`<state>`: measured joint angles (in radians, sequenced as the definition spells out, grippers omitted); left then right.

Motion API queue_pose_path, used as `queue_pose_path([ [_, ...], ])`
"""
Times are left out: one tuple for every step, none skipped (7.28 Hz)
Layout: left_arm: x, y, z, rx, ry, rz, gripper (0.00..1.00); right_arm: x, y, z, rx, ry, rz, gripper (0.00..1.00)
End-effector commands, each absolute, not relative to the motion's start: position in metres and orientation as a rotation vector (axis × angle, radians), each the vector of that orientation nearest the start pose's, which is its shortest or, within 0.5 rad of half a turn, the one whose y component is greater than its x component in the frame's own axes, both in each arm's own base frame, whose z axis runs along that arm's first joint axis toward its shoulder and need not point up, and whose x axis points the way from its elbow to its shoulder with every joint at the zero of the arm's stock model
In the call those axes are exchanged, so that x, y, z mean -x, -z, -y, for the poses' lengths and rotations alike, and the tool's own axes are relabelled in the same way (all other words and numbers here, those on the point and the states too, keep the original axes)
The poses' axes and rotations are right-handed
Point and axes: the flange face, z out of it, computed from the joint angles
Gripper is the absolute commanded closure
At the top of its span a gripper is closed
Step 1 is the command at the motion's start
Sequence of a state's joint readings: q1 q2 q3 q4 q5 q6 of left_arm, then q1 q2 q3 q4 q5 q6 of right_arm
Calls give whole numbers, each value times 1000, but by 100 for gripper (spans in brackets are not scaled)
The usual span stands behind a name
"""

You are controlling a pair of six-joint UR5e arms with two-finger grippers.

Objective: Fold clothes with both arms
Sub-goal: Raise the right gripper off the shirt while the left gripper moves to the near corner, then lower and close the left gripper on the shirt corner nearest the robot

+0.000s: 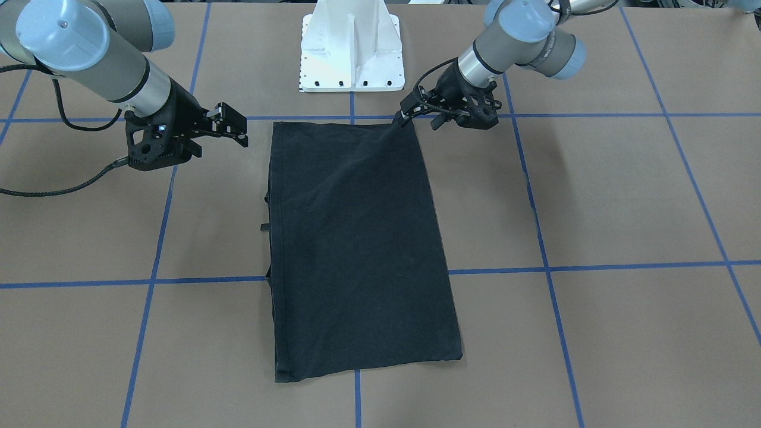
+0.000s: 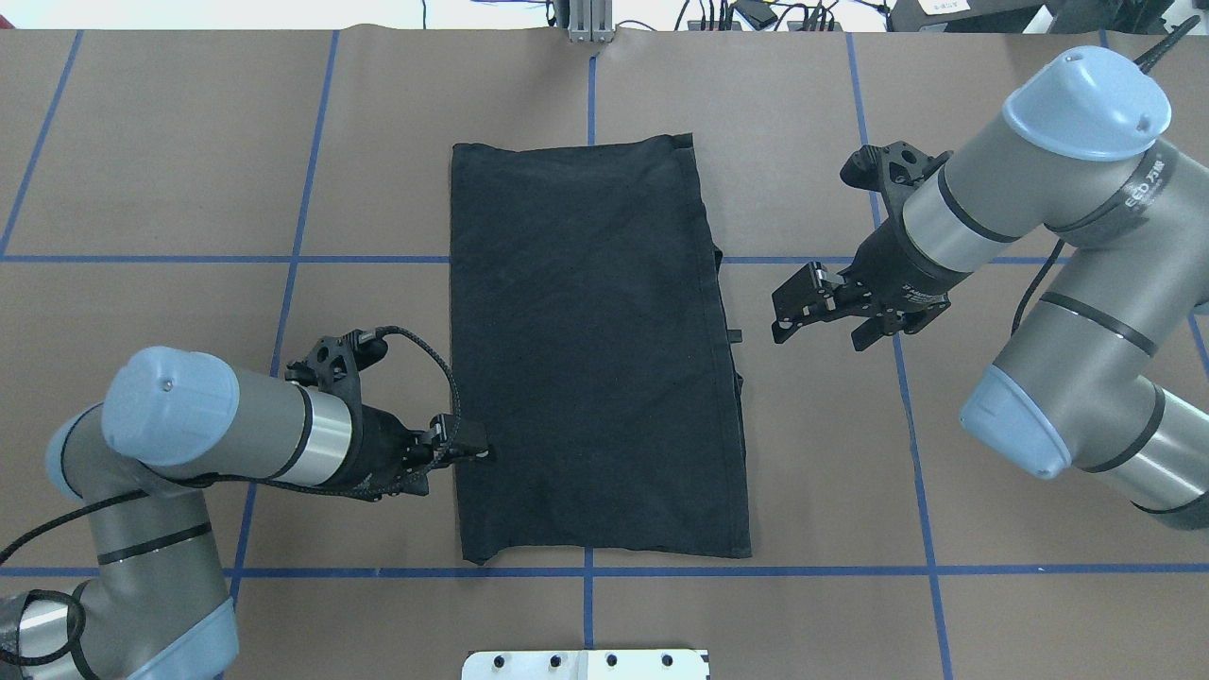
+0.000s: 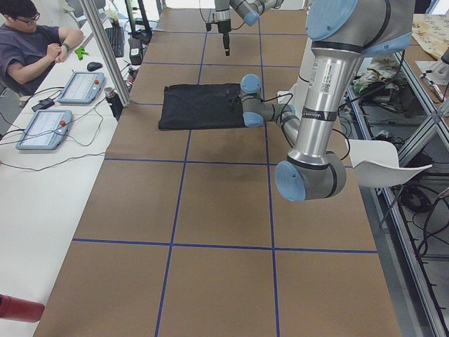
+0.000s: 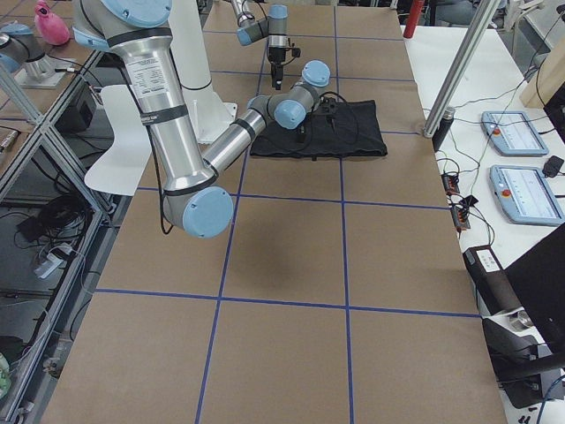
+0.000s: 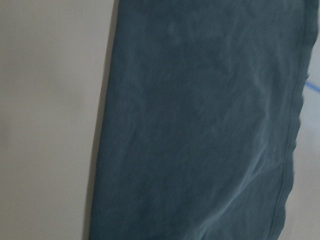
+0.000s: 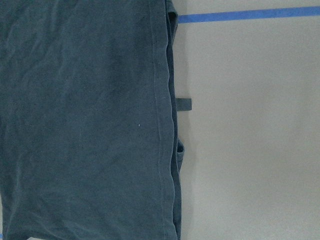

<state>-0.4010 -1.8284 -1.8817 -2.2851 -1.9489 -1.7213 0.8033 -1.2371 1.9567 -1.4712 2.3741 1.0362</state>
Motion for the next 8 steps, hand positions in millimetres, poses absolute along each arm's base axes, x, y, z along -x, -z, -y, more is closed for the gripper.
queue_pose_path([
  [-499,-296,270,253,250,-1275,0,339,-278,438,124,94,1080,0],
  [-508,-299,260,269,234,-1262,0,340,-277,439,124,96,1082,0],
  [-514,-302,253,281,225,-1252,0,340,-275,439,123,98,1084,0],
  [-521,-308,251,288,223,-1236,0,340,-274,439,121,99,1086,0],
  [-526,-305,252,289,221,-1237,0,340,-273,439,120,100,1087,0],
  [-531,-312,253,290,226,-1222,0,342,-274,439,123,100,1085,0],
  [-532,-312,253,290,226,-1221,0,342,-273,439,125,100,1085,0],
  [-534,-314,254,290,229,-1215,1,342,-273,439,125,100,1085,0],
])
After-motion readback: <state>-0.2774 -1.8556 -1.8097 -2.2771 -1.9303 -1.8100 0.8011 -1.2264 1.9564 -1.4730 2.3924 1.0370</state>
